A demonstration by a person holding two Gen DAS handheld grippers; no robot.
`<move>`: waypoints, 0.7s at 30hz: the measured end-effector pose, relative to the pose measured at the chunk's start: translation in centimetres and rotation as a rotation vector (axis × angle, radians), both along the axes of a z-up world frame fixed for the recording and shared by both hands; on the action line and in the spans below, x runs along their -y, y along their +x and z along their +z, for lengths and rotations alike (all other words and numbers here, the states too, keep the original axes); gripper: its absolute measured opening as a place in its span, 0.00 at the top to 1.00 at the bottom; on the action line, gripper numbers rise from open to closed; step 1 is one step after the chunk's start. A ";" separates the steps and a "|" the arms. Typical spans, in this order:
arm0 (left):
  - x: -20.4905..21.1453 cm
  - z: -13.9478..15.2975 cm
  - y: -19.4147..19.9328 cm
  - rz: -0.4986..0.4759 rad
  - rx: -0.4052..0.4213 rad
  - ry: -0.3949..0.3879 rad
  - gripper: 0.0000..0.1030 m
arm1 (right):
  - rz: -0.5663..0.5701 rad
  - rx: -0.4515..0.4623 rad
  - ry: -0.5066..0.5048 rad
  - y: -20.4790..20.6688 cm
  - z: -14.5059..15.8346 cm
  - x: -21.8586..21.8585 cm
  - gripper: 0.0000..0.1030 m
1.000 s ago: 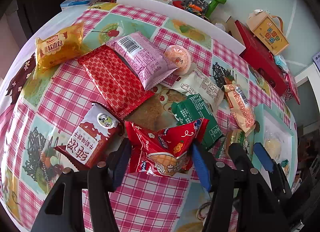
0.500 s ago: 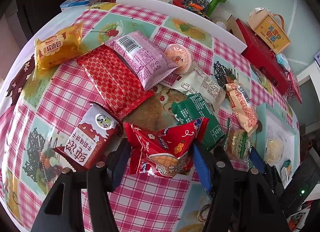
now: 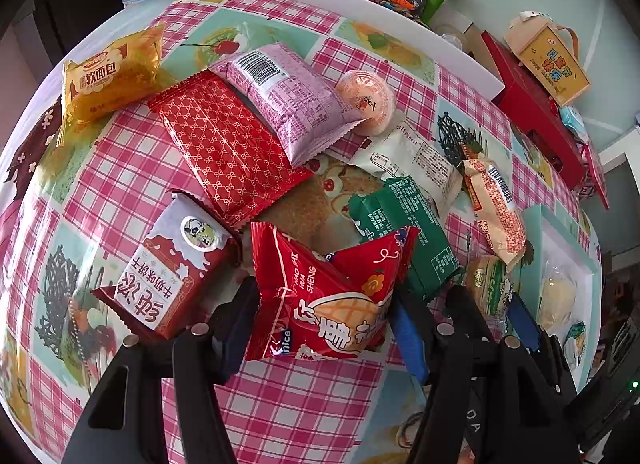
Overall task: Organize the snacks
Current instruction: 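Grasp the green-wrapped cookie with the right tool while the left grasps the red bag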
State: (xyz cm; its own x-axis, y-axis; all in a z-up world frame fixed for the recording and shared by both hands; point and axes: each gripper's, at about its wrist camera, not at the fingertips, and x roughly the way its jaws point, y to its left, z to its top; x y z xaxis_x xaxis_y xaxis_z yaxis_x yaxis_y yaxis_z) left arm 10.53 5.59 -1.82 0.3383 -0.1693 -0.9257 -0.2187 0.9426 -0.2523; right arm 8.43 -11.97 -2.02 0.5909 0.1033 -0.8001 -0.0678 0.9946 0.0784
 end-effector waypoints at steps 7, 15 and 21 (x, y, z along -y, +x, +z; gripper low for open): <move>-0.1 0.1 -0.2 -0.002 0.001 0.002 0.37 | -0.017 0.003 0.006 0.0 0.1 0.4 0.32; 0.2 0.4 -0.2 -0.006 0.019 0.014 0.41 | -0.034 0.005 0.020 -0.1 0.2 0.9 0.42; 0.1 0.9 -0.3 -0.005 0.037 0.021 0.43 | -0.035 0.001 0.037 -0.2 0.6 1.2 0.46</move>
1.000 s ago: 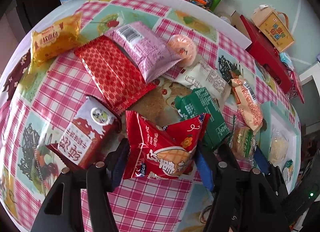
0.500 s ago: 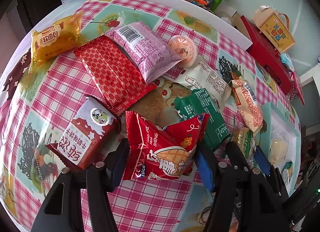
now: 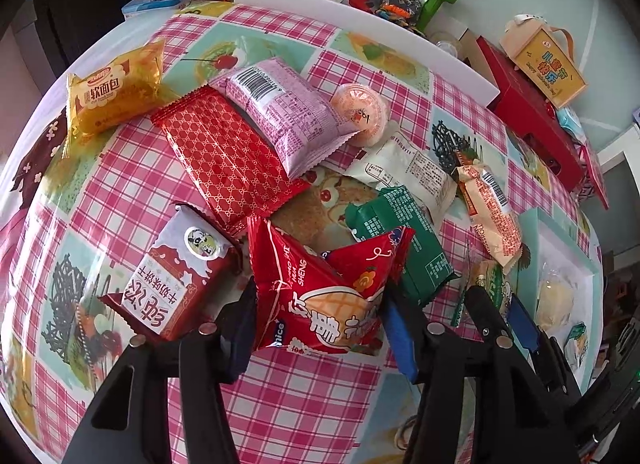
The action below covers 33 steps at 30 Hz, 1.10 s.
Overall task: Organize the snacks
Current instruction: 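Grasp the green-wrapped cookie with the right tool while the left grasps the red bag, then drop cookie into tray with right tool while left tool releases red bag there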
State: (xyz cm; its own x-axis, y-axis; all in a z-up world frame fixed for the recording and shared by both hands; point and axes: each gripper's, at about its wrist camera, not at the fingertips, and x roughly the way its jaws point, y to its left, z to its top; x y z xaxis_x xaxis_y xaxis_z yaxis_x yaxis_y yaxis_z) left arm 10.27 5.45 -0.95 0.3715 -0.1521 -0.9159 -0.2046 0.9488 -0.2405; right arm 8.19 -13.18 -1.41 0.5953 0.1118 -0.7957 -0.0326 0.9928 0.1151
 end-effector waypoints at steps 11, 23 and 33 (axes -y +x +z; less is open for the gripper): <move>-0.2 2.0 -1.2 -0.004 0.051 0.009 0.44 | 0.010 0.021 0.031 -0.8 1.9 0.5 0.47; -0.3 6.4 -3.2 0.002 0.167 0.007 0.44 | 0.012 0.134 0.053 -3.0 6.6 1.2 0.47; 3.0 7.6 -3.4 -0.066 0.202 -0.004 0.44 | -0.051 0.160 0.026 -4.0 7.7 3.6 0.46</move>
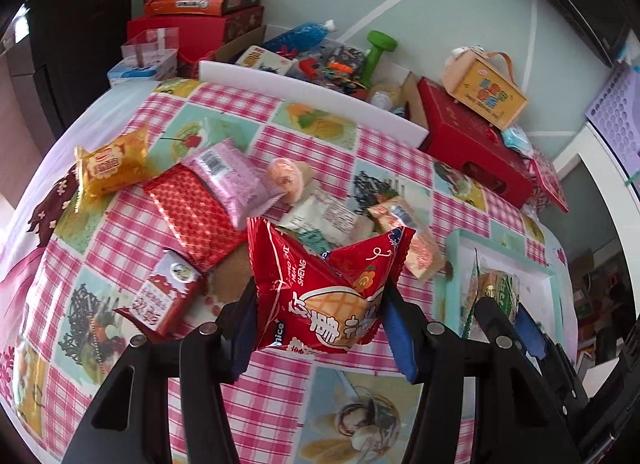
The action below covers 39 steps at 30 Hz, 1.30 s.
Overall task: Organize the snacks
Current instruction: 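Drop cookie into tray with right tool while left tool releases red bag there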
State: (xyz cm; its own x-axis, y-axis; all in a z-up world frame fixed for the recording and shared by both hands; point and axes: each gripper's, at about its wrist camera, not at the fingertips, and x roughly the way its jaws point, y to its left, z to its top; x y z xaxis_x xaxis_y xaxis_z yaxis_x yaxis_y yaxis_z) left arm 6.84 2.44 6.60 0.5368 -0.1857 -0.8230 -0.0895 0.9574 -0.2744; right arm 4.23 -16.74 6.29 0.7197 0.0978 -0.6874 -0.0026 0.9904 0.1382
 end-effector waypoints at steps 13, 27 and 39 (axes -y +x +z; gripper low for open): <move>8.9 0.8 -1.1 -0.228 0.057 0.035 0.44 | -0.283 -0.012 -0.054 -2.3 0.5 9.7 0.46; 18.1 -2.0 -2.4 -0.442 0.025 0.099 0.44 | -0.384 -0.069 0.062 -3.7 -0.8 15.4 0.46; 19.3 -3.8 -2.2 -0.482 0.005 0.127 0.44 | -0.403 -0.182 0.118 -2.7 -4.0 16.5 0.46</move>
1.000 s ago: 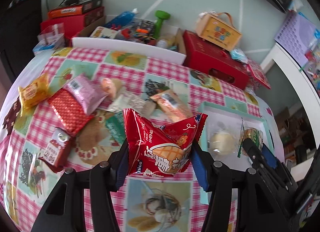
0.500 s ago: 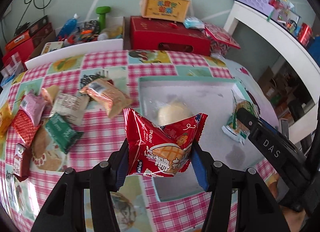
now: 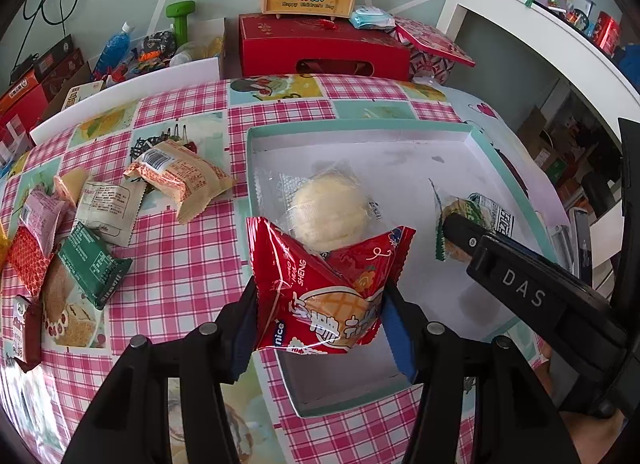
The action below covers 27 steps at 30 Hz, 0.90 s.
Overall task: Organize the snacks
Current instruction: 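Drop cookie into tray with right tool while left tool releases red bag there, then withdraw both tools from the tray toward the remaining snack pile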
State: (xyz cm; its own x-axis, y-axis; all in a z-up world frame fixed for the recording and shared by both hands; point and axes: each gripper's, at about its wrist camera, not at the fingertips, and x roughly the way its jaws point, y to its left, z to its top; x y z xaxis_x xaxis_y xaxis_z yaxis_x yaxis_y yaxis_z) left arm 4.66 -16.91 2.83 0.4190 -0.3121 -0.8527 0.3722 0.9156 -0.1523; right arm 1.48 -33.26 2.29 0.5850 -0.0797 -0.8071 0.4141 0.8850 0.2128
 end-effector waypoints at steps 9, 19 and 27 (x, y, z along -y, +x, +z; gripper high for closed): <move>1.2 -0.3 -0.4 -0.043 0.004 0.005 0.44 | -0.077 -0.012 -0.024 -0.8 0.1 2.1 0.46; 1.3 -0.2 -0.3 -0.033 -0.005 0.002 0.35 | -0.093 -0.018 -0.016 -1.1 0.3 2.7 0.43; -0.3 0.3 0.3 0.029 -0.008 0.000 0.31 | -0.073 -0.015 -0.025 -0.8 0.5 2.3 0.33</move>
